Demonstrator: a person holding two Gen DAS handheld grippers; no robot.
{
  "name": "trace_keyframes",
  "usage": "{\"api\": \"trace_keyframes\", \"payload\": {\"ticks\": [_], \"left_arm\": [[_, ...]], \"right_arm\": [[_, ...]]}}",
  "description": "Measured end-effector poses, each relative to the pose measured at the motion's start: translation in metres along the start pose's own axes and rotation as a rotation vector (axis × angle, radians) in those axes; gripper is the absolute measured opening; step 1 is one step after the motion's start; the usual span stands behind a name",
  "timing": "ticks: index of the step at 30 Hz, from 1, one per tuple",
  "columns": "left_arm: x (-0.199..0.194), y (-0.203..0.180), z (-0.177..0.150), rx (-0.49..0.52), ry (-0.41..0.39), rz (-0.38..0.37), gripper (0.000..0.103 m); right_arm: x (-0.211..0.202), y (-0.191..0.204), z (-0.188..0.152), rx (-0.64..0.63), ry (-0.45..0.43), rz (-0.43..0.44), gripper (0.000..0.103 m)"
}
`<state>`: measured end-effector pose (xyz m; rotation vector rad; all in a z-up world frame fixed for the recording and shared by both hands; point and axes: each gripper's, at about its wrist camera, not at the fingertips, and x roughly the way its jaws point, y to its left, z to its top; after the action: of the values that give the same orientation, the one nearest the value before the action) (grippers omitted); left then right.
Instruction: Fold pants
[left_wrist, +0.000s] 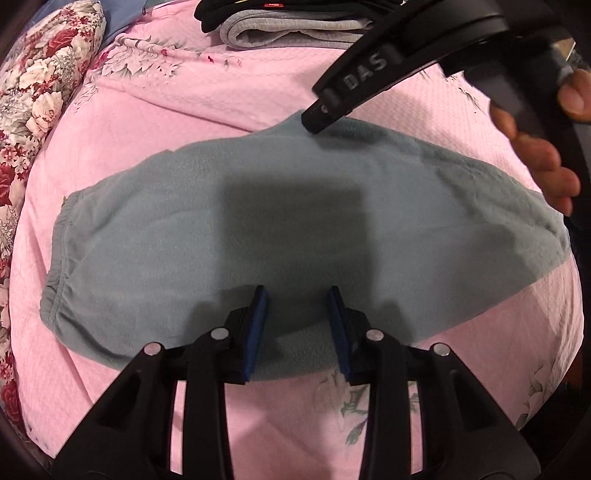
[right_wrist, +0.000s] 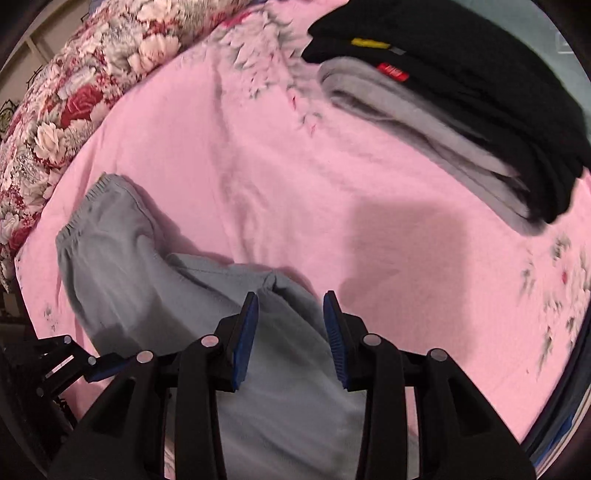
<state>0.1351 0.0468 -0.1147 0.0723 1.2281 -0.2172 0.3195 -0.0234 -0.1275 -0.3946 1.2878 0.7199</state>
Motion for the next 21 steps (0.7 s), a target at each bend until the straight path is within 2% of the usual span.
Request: {"api": "trace_keyframes", "payload": {"ticks": [4,5,6,7,11,14,16,19,21], "left_arm": [[-0.002,0.001,-0.001,-0.001,0.008,-0.009,0.034],[-0.002,0.003,-0.001,-0.006,0.011,-0.015,0.034],[-0.003,0.005,-0.002,-0.013,0.015,-0.023,0.034],[-0.003,0.007,-0.002,-0.019,0.018,-0.029,0.034],[-0.003,0.014,-0.001,-0.036,0.024,-0.026,0.034],[-0.004,0.016,-0.001,-0.039,0.027,-0.022,0.034],[-0.006,0.017,0.0,-0.04,0.031,-0.012,0.034],[-0.005,0.024,0.007,-0.054,0.033,-0.001,0.034],[0.001,0.028,0.01,-0.068,0.043,0.022,0.034]], "right_arm": [[0.01,-0.006,0.005,0.032,0.012,0.01,0.036],[0.009,-0.008,0.005,0.042,-0.002,0.035,0.029],[0.009,-0.007,0.005,0.042,-0.001,0.081,0.017],[0.009,-0.005,0.004,0.038,0.013,0.12,0.014],[0.01,0.007,0.003,-0.006,0.039,0.1,0.014],[0.015,0.01,0.008,0.008,0.037,0.105,0.014],[0.011,0.004,0.01,0.054,-0.003,0.069,0.005],[-0.001,-0.002,0.02,0.098,-0.06,0.051,0.005],[0.001,-0.005,0.024,0.109,-0.056,0.052,0.005]]}}
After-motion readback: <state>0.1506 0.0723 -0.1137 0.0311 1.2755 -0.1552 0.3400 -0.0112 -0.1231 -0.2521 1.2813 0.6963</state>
